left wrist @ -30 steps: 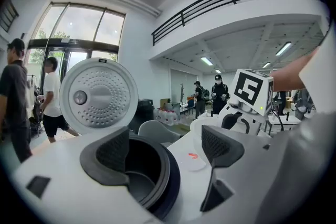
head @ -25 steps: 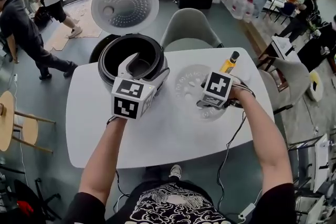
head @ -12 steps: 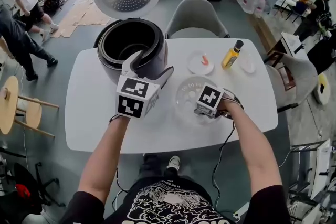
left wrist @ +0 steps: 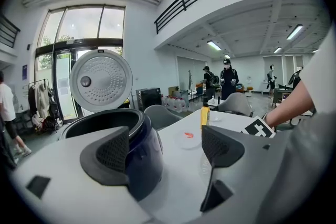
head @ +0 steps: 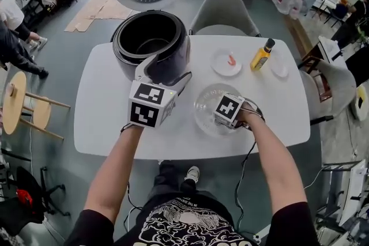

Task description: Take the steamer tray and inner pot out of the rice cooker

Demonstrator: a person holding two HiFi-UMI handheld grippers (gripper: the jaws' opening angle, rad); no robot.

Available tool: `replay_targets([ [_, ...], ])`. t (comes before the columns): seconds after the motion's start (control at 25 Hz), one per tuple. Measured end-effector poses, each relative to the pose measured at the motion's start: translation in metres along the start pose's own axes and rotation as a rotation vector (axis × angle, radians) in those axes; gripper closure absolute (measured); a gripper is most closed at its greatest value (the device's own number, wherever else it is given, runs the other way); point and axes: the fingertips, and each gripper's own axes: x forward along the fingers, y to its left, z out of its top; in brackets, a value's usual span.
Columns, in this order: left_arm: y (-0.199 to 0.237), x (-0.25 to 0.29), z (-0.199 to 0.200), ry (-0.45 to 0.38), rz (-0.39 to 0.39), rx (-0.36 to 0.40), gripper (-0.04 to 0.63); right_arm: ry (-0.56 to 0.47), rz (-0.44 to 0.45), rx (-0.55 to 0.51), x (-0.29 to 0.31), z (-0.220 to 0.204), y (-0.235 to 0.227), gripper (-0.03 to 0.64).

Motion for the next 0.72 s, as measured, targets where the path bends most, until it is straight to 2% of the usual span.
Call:
replay_targets([
  [0.24, 0.004, -0.004, -0.005, 0.012, 0.021, 0.0, 0.178, 0.034, -0.01, 0.024, 0.001, -0.001, 0.001, 0.304],
  [0.4, 0.01, -0.009, -0.008, 0.017, 0.027, -0.004, 0.178, 0.06, -0.047, -0.013, 0.007, -0.005, -0.01, 0.302],
  [0.56, 0.015, -0.01, -0.008, 0.02, 0.04, 0.0, 0.178, 0.021, 0.023, 0.021, 0.013, 0.0, 0.003, 0.295],
  [0.72, 0.019, -0.012, -0.005, 0.017, 0.044, 0.007, 0.178, 0.006, -0.005, -0.021, 0.004, 0.004, -0.002, 0.287],
])
